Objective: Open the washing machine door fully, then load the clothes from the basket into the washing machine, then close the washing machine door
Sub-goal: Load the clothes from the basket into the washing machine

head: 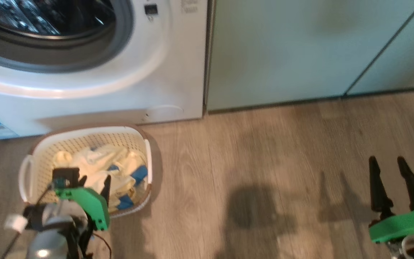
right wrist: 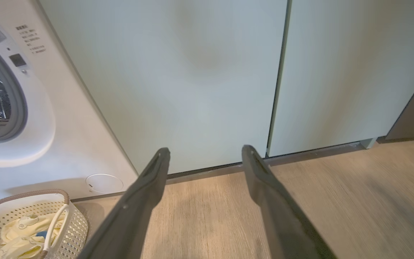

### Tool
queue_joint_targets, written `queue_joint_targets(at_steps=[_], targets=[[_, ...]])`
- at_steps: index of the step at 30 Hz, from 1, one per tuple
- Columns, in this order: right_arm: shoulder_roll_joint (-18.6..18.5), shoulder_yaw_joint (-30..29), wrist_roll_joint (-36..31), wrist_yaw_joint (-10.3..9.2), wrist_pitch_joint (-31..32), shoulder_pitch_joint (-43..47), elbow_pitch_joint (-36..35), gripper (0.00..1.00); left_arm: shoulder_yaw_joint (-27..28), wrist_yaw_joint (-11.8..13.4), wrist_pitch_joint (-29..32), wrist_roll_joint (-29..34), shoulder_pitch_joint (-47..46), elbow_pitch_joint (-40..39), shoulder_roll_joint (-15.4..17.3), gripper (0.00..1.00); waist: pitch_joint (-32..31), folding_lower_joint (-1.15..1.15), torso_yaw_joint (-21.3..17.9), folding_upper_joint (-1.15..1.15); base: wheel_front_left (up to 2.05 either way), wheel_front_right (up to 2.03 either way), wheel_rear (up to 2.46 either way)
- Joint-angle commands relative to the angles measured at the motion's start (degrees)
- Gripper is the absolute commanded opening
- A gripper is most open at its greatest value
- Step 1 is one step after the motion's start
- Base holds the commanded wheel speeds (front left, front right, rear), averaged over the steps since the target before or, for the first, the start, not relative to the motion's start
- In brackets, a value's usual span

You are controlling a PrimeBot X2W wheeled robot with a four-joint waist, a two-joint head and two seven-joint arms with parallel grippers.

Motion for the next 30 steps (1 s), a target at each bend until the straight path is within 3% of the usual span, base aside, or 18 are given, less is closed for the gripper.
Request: queue_joint_targets(at_steps=[1,13,26,30], targets=[[-0.8,0.8,0.4,0.01,-0.5,-2.4,-2.0,1.00,1.0,0.0,0.3,-0.7,-2.9,-0.1,2.5,1.00,3.6,-0.01,-2.0,0.00,0.00,0.00,0.00],[0.8,0.3,0.7,0.01,-0.5,-6.3,-2.9,1.00,-2.0,0.0,15.6,-4.0,-15.0,12.0,6.2,1.00,14.6,-0.01,-5.3,0.00,0.00,0.00,0.00],[1.7,0.7,0.9,0.01,-0.5,-10.1,-4.3,1.00,-1.2,3.0,19.8,-5.3,-23.6,13.9,10.4,1.00,24.5,-0.01,-7.3,0.00,0.00,0.00,0.00],[1.9,0.8,0.8,0.01,-0.5,-11.1,-4.7,1.00,-0.9,5.3,21.1,-5.6,-25.6,14.2,11.2,1.00,27.3,-0.01,-7.2,0.00,0.00,0.00,0.00]])
